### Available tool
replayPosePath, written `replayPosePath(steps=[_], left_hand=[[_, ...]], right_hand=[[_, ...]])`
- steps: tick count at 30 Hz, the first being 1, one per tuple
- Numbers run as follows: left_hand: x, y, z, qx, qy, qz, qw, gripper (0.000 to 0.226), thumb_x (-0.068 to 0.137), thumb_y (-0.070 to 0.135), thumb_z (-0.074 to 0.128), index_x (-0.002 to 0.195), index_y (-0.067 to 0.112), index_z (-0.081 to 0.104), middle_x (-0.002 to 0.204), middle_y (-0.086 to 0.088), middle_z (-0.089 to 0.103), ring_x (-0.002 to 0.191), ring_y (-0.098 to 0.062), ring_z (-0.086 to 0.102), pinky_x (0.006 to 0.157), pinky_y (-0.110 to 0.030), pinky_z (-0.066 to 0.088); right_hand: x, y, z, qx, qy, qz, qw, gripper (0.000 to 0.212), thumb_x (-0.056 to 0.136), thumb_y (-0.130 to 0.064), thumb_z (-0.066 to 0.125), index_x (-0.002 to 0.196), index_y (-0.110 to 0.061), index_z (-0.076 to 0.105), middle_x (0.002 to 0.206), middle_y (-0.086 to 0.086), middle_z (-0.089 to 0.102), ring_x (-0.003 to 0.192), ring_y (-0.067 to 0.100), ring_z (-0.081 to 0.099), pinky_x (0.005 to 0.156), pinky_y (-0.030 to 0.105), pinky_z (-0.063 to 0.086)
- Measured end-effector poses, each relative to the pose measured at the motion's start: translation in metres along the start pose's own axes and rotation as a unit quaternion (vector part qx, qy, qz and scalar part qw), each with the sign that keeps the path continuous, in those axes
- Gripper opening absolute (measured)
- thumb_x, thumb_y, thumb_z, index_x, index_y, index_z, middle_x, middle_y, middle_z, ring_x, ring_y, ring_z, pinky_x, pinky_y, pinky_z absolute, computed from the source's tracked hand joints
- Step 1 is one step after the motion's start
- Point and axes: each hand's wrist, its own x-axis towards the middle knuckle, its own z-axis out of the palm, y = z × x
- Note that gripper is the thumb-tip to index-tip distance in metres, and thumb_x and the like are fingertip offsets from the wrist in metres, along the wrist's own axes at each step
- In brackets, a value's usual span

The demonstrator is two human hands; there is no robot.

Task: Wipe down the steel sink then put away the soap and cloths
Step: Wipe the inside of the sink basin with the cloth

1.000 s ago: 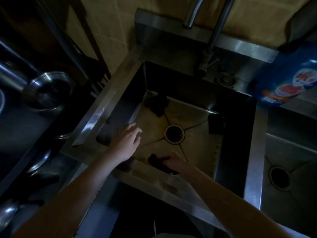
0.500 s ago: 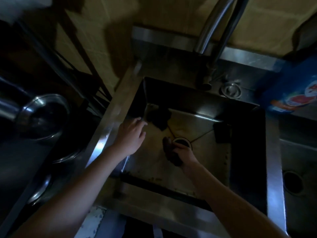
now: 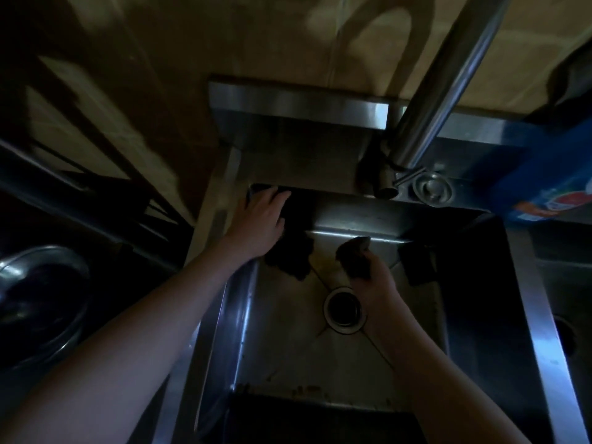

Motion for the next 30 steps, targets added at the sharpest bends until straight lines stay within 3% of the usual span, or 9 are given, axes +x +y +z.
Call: replayPosePath(steps=[2, 4, 11, 16, 21, 23, 25, 27, 30], left_hand=[[0.021, -0.006, -0.001, 0.006, -0.013, 0.012, 1.0, 0.055, 0.092, 0.023, 0.048, 0.144, 0.021, 0.027, 0.152, -0.008, 0.025, 0.137, -0.03, 0.026, 0.11, -0.05, 0.023], [0.039, -0.01, 0.0, 0.0, -0.039, 0.021, 0.999, 0.054, 0.094, 0.022, 0.045, 0.144, 0.023, 0.026, 0.155, -0.006, 0.02, 0.138, -0.029, 0.025, 0.11, -0.051, 0.022], [0.074, -0.015, 0.008, 0.023, -0.064, 0.078, 0.995, 0.05, 0.093, 0.016, 0.044, 0.14, 0.028, 0.035, 0.154, -0.004, 0.024, 0.135, -0.029, 0.03, 0.107, -0.055, 0.025], [0.078, -0.014, 0.006, 0.057, -0.04, 0.081, 0.994, 0.052, 0.09, 0.011, 0.042, 0.138, 0.031, 0.039, 0.153, -0.002, 0.027, 0.132, -0.03, 0.035, 0.106, -0.052, 0.021], [0.075, -0.009, 0.007, 0.073, -0.047, 0.065, 0.994, 0.059, 0.09, 0.013, 0.044, 0.144, 0.032, 0.028, 0.156, -0.001, 0.017, 0.139, -0.028, 0.025, 0.11, -0.052, 0.019], [0.075, -0.007, 0.006, 0.076, -0.052, 0.058, 0.994, 0.06, 0.09, 0.014, 0.044, 0.144, 0.033, 0.026, 0.157, 0.0, 0.016, 0.139, -0.028, 0.023, 0.11, -0.052, 0.019], [0.075, -0.006, 0.004, 0.068, -0.058, 0.051, 0.995, 0.06, 0.09, 0.013, 0.044, 0.144, 0.034, 0.027, 0.157, 0.001, 0.016, 0.139, -0.028, 0.024, 0.109, -0.053, 0.019], [0.074, -0.005, 0.002, 0.065, -0.06, 0.049, 0.995, 0.061, 0.089, 0.012, 0.044, 0.144, 0.034, 0.028, 0.156, 0.001, 0.017, 0.138, -0.028, 0.026, 0.108, -0.053, 0.021], [0.073, -0.004, -0.001, 0.067, -0.058, 0.051, 0.995, 0.062, 0.088, 0.011, 0.047, 0.143, 0.032, 0.029, 0.156, 0.0, 0.018, 0.138, -0.028, 0.028, 0.107, -0.05, 0.025]], right_hand=[[0.012, -0.009, 0.006, 0.031, -0.049, 0.001, 0.998, 0.034, 0.093, -0.007, 0.052, 0.127, -0.004, 0.049, 0.105, 0.01, 0.06, 0.081, 0.008, 0.058, 0.088, 0.016, 0.047], [0.019, -0.015, 0.017, -0.032, -0.028, -0.063, 0.997, 0.023, 0.097, -0.011, 0.045, 0.118, -0.002, 0.051, 0.095, 0.013, 0.062, 0.083, 0.018, 0.06, 0.093, 0.028, 0.047], [0.052, -0.017, 0.07, 0.016, -0.067, -0.113, 0.991, 0.021, 0.098, -0.004, 0.033, 0.091, -0.009, 0.052, 0.081, 0.009, 0.052, 0.07, 0.017, 0.05, 0.065, 0.023, 0.044], [0.064, 0.022, 0.093, -0.063, -0.056, -0.092, 0.992, 0.022, 0.098, -0.008, 0.034, 0.082, -0.009, 0.05, 0.06, 0.006, 0.055, 0.051, 0.013, 0.054, 0.042, 0.018, 0.045], [0.06, 0.079, 0.131, -0.271, -0.025, -0.128, 0.954, 0.037, 0.1, -0.012, 0.037, 0.136, -0.006, 0.044, 0.117, 0.021, 0.059, 0.094, 0.028, 0.057, 0.067, 0.03, 0.048], [0.06, 0.082, 0.129, -0.362, -0.038, -0.166, 0.917, 0.041, 0.1, -0.007, 0.04, 0.14, -0.004, 0.041, 0.134, 0.02, 0.052, 0.109, 0.032, 0.054, 0.069, 0.019, 0.049], [0.06, 0.072, 0.122, -0.295, -0.06, -0.138, 0.944, 0.041, 0.096, -0.004, 0.049, 0.136, -0.001, 0.044, 0.132, 0.014, 0.054, 0.117, 0.028, 0.054, 0.071, 0.005, 0.043], [0.061, 0.055, 0.11, -0.351, -0.076, -0.126, 0.925, 0.038, 0.091, -0.002, 0.055, 0.129, 0.001, 0.051, 0.123, 0.015, 0.06, 0.111, 0.021, 0.061, 0.08, 0.014, 0.046], [0.062, 0.017, 0.079, -0.474, -0.045, -0.23, 0.849, 0.03, 0.087, 0.002, 0.061, 0.116, 0.008, 0.058, 0.109, 0.017, 0.064, 0.085, 0.004, 0.062, 0.074, 0.01, 0.046]])
